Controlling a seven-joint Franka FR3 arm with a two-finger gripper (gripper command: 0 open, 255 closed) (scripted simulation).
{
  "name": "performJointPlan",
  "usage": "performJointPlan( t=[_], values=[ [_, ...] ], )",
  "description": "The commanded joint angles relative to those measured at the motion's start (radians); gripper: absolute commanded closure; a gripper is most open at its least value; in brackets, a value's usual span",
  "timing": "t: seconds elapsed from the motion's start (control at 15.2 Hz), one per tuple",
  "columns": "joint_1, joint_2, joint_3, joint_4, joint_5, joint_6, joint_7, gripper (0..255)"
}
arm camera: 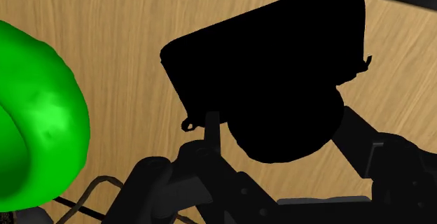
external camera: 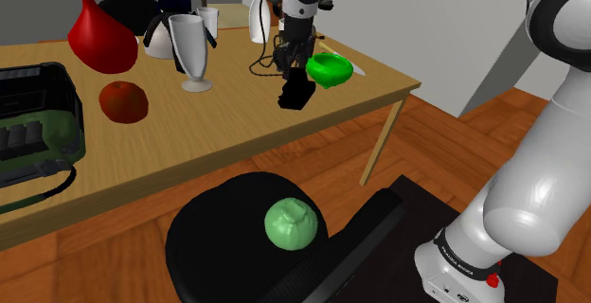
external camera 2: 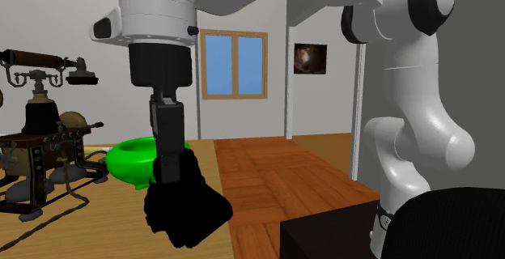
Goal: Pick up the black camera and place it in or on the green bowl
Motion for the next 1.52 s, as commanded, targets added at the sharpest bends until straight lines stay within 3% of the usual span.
performJointPlan(
  t=[0.0,0.99,1.45],
  values=[
    [0.0,-0.002,0.0,0.03,0.001,-0.031,-0.003,255],
    [0.004,0.029,0.002,0.266,-0.002,-0.236,-0.008,255],
    [-0.09,0.033,-0.064,0.265,0.008,-0.225,-0.168,255]
  ],
)
